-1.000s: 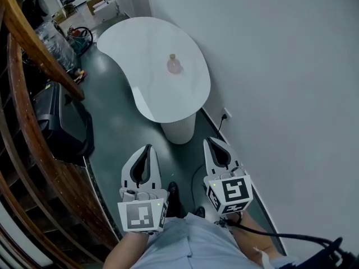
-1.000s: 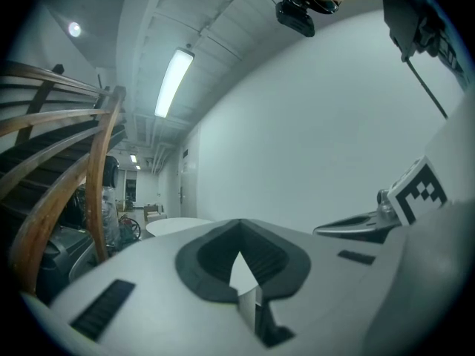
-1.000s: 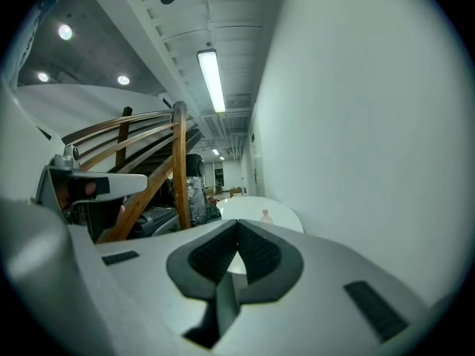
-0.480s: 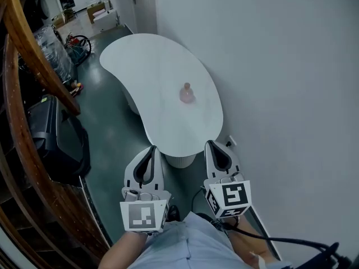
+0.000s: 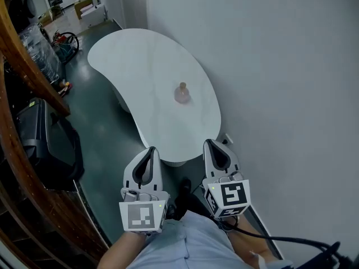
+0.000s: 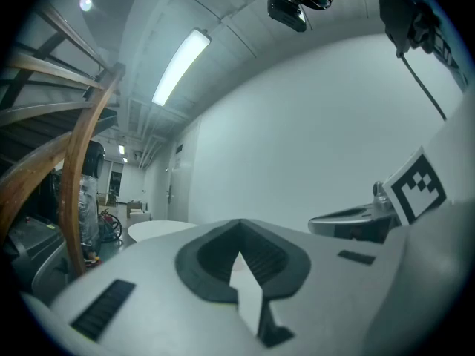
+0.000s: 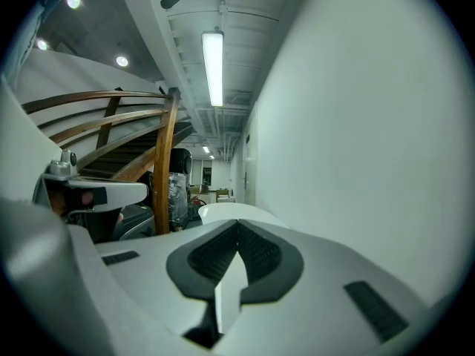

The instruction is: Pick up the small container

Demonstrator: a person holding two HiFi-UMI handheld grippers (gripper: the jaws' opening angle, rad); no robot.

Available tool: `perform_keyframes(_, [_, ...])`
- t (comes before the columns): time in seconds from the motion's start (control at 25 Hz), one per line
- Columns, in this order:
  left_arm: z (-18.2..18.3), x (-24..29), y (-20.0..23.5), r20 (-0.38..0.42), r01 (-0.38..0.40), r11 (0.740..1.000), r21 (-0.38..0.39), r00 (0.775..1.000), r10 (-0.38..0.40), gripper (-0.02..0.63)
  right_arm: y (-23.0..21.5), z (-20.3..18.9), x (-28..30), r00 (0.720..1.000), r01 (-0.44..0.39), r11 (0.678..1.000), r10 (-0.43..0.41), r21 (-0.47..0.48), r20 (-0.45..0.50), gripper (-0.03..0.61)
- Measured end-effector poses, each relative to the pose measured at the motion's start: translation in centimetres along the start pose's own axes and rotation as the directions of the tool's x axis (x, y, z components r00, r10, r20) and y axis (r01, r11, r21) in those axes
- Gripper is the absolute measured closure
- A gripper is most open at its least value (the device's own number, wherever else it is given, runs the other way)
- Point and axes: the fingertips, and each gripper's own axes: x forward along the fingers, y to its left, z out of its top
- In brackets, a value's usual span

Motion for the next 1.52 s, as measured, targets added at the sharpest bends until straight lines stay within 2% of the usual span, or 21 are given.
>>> perform_keyframes(0.24, [-0.2,3.2,0.9,-0.022,0.009,1.0,0.018,1.0,-0.008,0.615,-1.0,-0.3,2.8,1.0,0.003,1.0,-0.002,0.021,-0.007,0.577])
perform_keyframes(0.52, [-0.3,8.5,1.3,-0.039,0.015,0.999,0.047,0.999,-0.013,0.615,-4.2,-0.4,7.4,1.0,-0.011,0.998,0.012,0.058,-0.017,0.577])
perform_keyframes(0.92, [2.0,16.5,1.4,-0.024,-0.029,0.992,0.121,0.999,0.032,0.615,-8.9,2.1,14.8,0.995,-0.095,0.991,0.091,0.094,0.043,0.577])
perform_keyframes(1.12, [3.1,18.0,1.5,-0.014,-0.067,0.988,0.142,0.997,0.07,0.615,-9.3,2.9,17.0,0.988,-0.144,0.984,0.137,0.102,0.069,0.577])
perform_keyframes(1.28, [2.4,18.3,2.4,-0.021,-0.092,0.984,0.15,0.995,0.096,0.615,-8.9,2.9,18.8,0.981,-0.184,0.976,0.175,0.115,0.084,0.577])
perform_keyframes(1.52, [1.4,19.4,3.1,-0.04,-0.102,0.986,0.134,0.993,0.108,0.615,-8.4,1.6,20.5,0.977,-0.211,0.969,0.205,0.126,0.054,0.577])
